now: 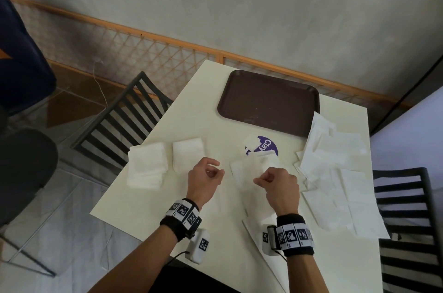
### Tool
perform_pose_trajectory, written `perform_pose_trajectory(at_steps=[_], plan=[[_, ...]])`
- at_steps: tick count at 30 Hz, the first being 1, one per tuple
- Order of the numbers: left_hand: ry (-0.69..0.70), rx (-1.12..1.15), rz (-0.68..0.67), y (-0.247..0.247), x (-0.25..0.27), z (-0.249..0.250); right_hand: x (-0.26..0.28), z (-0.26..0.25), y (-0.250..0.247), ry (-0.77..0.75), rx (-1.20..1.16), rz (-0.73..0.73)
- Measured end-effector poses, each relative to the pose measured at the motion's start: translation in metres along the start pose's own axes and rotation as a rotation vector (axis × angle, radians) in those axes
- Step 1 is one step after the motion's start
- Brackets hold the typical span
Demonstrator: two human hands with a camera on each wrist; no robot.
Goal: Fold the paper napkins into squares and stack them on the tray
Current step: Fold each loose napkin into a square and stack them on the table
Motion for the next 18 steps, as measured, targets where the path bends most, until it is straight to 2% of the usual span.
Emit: perform_pose_trajectory(at_steps=[3,6,9,11,13,15,18], plan=[[-0.044,0.008,-0.056,0.000,0.009,0.002,0.008,-0.017,-0.013,-0.092,-0.102,-0.007],[-0.076,0.019,-0.156,0.002,0.019,0.014,0.017,-0.045,-0.032,-0.188,-0.446,-0.040],[-0.109,0.207,-0.270,0.005,0.027,0.035,0.029,-0.067,-0.049,-0.257,-0.691,-0.093],[-0.057,0.300,-0.334,0.008,0.030,0.050,0.030,-0.068,-0.050,-0.257,-0.746,-0.122],[0.044,0.346,-0.328,0.009,0.030,0.058,0.028,-0.062,-0.045,-0.238,-0.790,-0.132],[0.117,0.347,-0.260,0.006,0.028,0.059,0.028,-0.052,-0.037,-0.219,-0.842,-0.132],[0.140,0.291,-0.144,0.000,0.023,0.051,0.031,-0.038,-0.024,-0.166,-0.822,-0.133]])
Point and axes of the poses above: each hand's wrist, its own x-axis away from the middle knuckle, its own y-axis out of the palm, z = x × y, the point moved 5 cm from there along -x, towards the middle knuckle, and after that the axes turned 1 degree about -x, right-handed, at the moved point
